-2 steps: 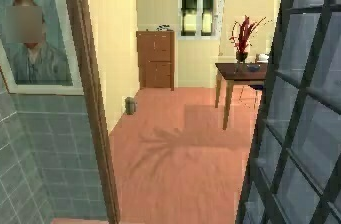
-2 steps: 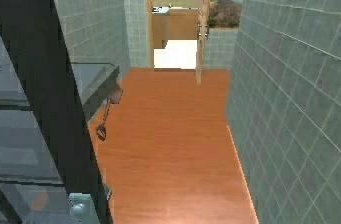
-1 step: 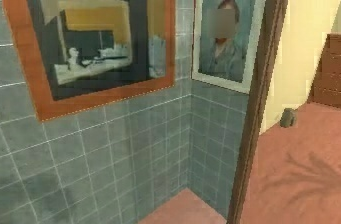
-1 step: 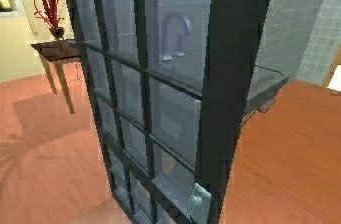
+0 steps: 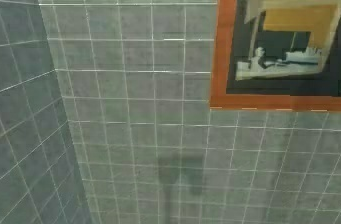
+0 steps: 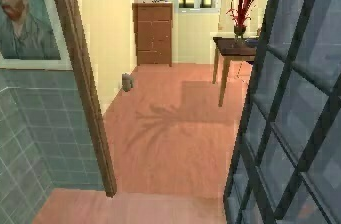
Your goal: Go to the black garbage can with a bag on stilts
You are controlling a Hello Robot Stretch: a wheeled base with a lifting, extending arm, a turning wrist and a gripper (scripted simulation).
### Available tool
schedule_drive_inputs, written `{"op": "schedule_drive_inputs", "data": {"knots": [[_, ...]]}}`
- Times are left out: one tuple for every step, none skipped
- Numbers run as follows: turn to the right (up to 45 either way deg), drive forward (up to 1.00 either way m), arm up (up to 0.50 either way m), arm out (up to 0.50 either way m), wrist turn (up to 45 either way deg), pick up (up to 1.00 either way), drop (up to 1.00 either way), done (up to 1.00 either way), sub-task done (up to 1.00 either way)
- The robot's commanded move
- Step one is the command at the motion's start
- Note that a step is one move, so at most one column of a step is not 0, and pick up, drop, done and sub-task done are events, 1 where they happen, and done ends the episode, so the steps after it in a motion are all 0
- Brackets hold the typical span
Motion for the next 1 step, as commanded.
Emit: {"op": "schedule_drive_inputs", "data": {"knots": [[-39.0, 0.0, 0.0, 0.0, 0.0, 0.0, 0.0, 0.0, 0.0]]}}
